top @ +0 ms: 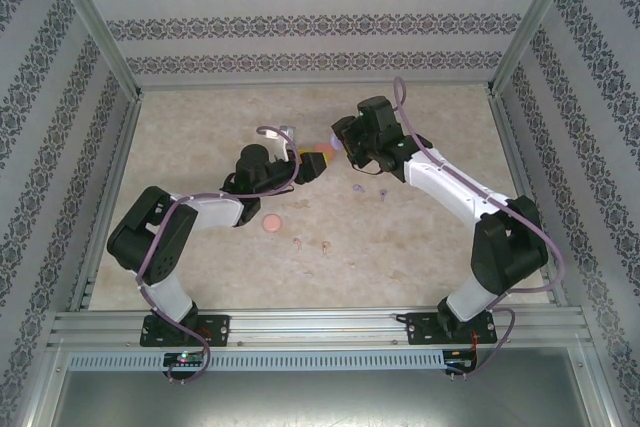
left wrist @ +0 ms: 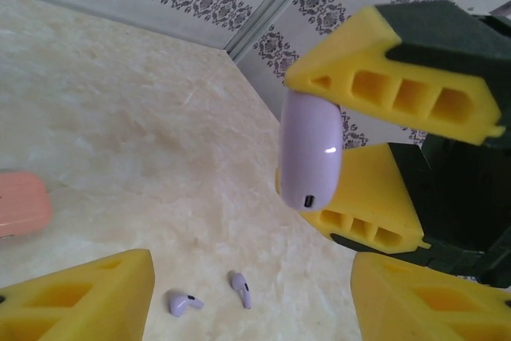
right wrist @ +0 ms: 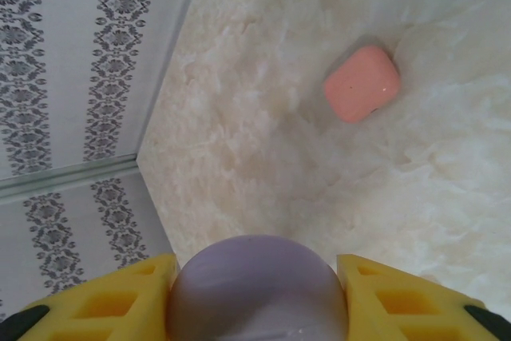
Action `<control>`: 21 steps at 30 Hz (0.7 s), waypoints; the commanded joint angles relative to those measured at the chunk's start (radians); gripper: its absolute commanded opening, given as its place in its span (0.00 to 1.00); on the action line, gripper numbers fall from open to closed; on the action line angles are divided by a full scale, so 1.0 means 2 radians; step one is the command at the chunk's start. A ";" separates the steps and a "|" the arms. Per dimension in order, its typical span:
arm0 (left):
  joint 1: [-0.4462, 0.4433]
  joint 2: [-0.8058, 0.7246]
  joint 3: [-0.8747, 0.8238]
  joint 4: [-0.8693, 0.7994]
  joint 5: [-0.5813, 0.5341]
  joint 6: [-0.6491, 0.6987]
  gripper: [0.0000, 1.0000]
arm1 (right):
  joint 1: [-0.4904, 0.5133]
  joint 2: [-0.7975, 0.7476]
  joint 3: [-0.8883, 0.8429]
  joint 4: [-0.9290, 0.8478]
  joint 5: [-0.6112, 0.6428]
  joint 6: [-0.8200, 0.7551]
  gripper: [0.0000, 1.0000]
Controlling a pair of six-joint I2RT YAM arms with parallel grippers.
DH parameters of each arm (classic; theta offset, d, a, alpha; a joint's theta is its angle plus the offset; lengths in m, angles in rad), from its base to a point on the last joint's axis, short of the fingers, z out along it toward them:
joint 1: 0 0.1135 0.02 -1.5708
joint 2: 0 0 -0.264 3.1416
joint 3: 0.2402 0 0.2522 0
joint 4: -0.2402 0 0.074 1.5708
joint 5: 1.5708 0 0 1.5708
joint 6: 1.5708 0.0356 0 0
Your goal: Insert the wireless bluetooth earbuds into the charging case
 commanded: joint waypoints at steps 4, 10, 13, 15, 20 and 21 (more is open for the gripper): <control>-0.012 0.016 0.021 0.047 0.000 -0.009 0.62 | 0.013 0.018 0.018 0.012 0.012 0.022 0.38; -0.014 0.027 0.039 0.048 -0.002 -0.012 0.59 | 0.017 0.017 0.013 0.017 0.009 0.023 0.37; -0.015 0.032 0.046 0.046 -0.002 -0.014 0.56 | 0.018 0.014 0.009 0.021 0.007 0.023 0.37; -0.015 0.036 0.050 0.048 -0.001 -0.016 0.53 | 0.018 0.013 0.006 0.023 0.006 0.024 0.37; -0.015 0.042 0.056 0.051 -0.001 -0.018 0.46 | 0.019 0.012 0.002 0.028 0.001 0.025 0.37; -0.015 0.043 0.056 0.051 -0.002 -0.018 0.44 | 0.019 0.012 0.001 0.030 0.001 0.025 0.37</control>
